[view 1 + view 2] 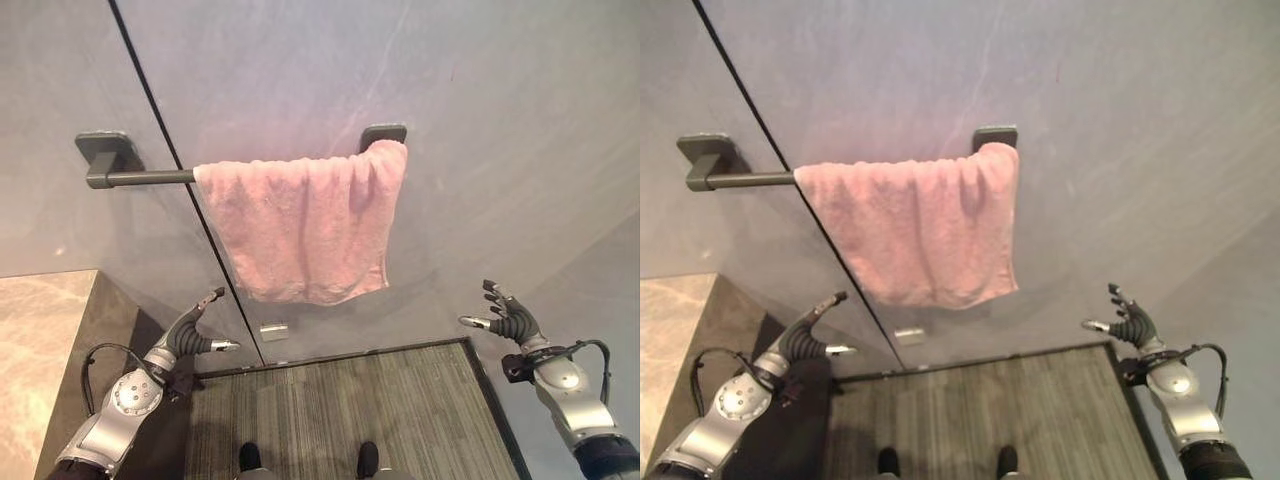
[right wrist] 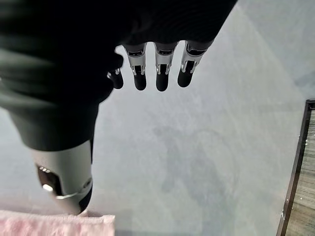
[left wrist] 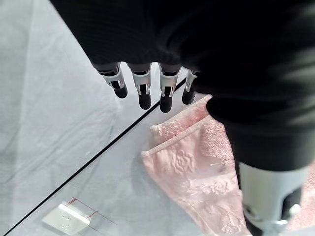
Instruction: Put brush and paste in cup on sink, flatten towel.
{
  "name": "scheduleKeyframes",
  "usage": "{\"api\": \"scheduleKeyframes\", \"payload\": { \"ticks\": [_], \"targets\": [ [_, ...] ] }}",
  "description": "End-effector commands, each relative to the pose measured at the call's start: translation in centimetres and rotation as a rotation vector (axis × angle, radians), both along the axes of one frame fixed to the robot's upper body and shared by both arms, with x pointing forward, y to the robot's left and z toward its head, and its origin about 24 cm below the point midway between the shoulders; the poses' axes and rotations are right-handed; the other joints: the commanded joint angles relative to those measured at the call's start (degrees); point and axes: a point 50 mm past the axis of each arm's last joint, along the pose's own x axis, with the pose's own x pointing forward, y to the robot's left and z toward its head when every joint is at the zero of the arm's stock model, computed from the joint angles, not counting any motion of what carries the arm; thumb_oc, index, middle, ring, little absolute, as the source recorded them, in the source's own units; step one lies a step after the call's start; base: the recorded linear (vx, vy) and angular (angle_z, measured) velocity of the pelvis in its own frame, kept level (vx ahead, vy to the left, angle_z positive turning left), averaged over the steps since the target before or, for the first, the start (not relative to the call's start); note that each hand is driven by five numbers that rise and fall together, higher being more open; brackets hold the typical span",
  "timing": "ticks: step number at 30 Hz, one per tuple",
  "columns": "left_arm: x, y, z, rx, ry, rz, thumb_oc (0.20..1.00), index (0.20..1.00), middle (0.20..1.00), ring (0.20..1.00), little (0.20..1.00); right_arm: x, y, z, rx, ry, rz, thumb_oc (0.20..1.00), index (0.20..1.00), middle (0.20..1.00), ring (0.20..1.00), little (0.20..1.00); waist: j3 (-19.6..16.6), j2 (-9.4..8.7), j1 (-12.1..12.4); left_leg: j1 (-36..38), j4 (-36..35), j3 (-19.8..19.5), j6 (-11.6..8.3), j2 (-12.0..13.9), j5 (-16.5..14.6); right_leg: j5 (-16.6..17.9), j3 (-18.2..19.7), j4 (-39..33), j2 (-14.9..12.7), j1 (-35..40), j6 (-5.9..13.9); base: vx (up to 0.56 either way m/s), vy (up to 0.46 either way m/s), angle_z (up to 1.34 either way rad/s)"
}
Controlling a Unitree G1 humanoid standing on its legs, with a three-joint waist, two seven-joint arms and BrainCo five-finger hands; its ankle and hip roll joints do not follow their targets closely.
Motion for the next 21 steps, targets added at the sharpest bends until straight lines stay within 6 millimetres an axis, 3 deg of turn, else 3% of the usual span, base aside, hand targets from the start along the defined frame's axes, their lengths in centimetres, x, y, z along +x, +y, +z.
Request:
{"api": "scheduleKeyframes", "payload": {
  "ticks": [1, 6, 7, 10, 11, 12, 14, 15, 17, 21],
  "targets": [
    [2.3, -0.9, 2.6, -0.043, -0.130, -0.046, 1.000, 1.000, 1.000, 1.000, 1.000, 2.9, 1.0, 3.3, 0.008, -0.133, 0.074, 1.000, 1.000, 1.000, 1.000, 1.000, -1.8, -2.10, 1.2, -1.0, 0.6, -0.7, 1.23, -3.3, 0.7, -0.8, -0.3, 2.2, -3.0, 0.3, 2.63, 0.02, -0.003, 0.08],
    [3.5, -1.5, 2.4, -0.054, -0.131, -0.038, 1.000, 1.000, 1.000, 1.000, 1.000, 5.4, 3.4, 3.5, 0.041, -0.119, 0.140, 1.000, 1.000, 1.000, 1.000, 1.000, -2.4, -2.14, 1.8, -0.3, 0.6, -0.9, 0.91, -3.1, 0.6, -0.8, -0.7, 2.5, -3.2, 0.8, 2.42, 0.01, -0.001, 0.08],
    [4.5, -2.1, 2.4, -0.062, -0.136, -0.044, 1.000, 1.000, 1.000, 1.000, 1.000, 6.7, 5.2, 3.6, 0.064, -0.110, 0.184, 1.000, 1.000, 1.000, 1.000, 1.000, -2.7, -2.06, 2.2, -0.5, 0.6, -0.8, 0.66, -3.0, 0.8, -0.7, -0.8, 2.6, -3.4, 0.9, 2.38, 0.00, 0.000, 0.00],
    [5.5, -2.7, 2.5, -0.085, -0.142, -0.039, 1.000, 1.000, 1.000, 1.000, 1.000, 7.7, 6.4, 4.1, 0.075, -0.117, 0.215, 1.000, 1.000, 1.000, 1.000, 1.000, -2.6, -1.89, 2.3, -0.7, 0.6, -0.8, 0.37, -2.9, 1.0, -0.5, -1.0, 2.7, -3.5, 0.8, 2.36, 0.00, 0.000, 0.00],
    [6.6, -3.9, 2.7, -0.107, -0.152, -0.050, 1.000, 1.000, 1.000, 1.000, 1.000, 8.7, 8.2, 4.4, 0.114, -0.121, 0.247, 1.000, 1.000, 1.000, 1.000, 1.000, -2.8, -1.84, 2.4, -0.9, 0.6, -0.9, 0.23, -2.9, 1.0, -0.4, -1.1, 2.8, -3.6, 0.8, 2.33, 0.00, 0.000, 0.00],
    [6.7, -3.9, 2.7, -0.107, -0.153, -0.051, 1.000, 1.000, 1.000, 1.000, 1.000, 8.7, 8.2, 4.5, 0.114, -0.122, 0.247, 1.000, 1.000, 1.000, 1.000, 1.000, -2.7, -1.83, 2.4, -1.0, 0.6, -0.9, 0.23, -2.9, 1.0, -0.4, -1.1, 2.8, -3.6, 0.8, 2.33, 0.00, 0.000, 0.00],
    [8.1, -5.7, 2.7, -0.115, -0.150, -0.073, 1.000, 1.000, 1.000, 1.000, 1.000, 10.0, 11.0, 4.9, 0.144, -0.120, 0.307, 1.000, 1.000, 1.000, 1.000, 1.000, -2.9, -1.73, 2.4, -1.0, 0.6, -0.9, 0.11, -2.8, 1.1, -0.5, -1.6, 3.1, -3.7, 0.8, 2.24, 0.00, 0.000, 0.00],
    [8.2, -5.7, 2.7, -0.115, -0.151, -0.073, 1.000, 1.000, 1.000, 1.000, 1.000, 10.0, 11.0, 5.0, 0.144, -0.121, 0.307, 1.000, 1.000, 1.000, 1.000, 1.000, -2.8, -1.73, 2.3, -1.0, 0.6, -0.9, 0.11, -2.8, 1.1, -0.5, -1.6, 3.1, -3.7, 0.9, 2.25, 0.00, 0.000, 0.00],
    [9.2, -7.7, 2.7, -0.138, -0.143, -0.106, 1.000, 1.000, 1.000, 1.000, 1.000, 10.7, 14.1, 5.3, 0.178, -0.112, 0.385, 1.000, 1.000, 1.000, 1.000, 1.000, -2.9, -1.72, 2.2, -0.8, 0.6, -1.0, 0.15, -2.8, 1.0, -0.8, -1.5, 3.8, -3.8, 0.9, 2.17, 0.00, 0.000, 0.00],
    [9.7, -9.9, 2.2, -0.185, -0.117, -0.130, 1.000, 1.000, 1.000, 1.000, 1.000, 10.9, 17.2, 5.4, 0.249, -0.099, 0.450, 1.000, 1.000, 1.000, 1.000, 1.000, -2.9, -1.68, 2.0, -0.5, 0.6, -1.2, 0.29, -2.7, 0.9, -1.4, -1.5, 5.2, -3.9, 0.8, 2.04, 0.00, 0.000, 0.00]
  ]
}}
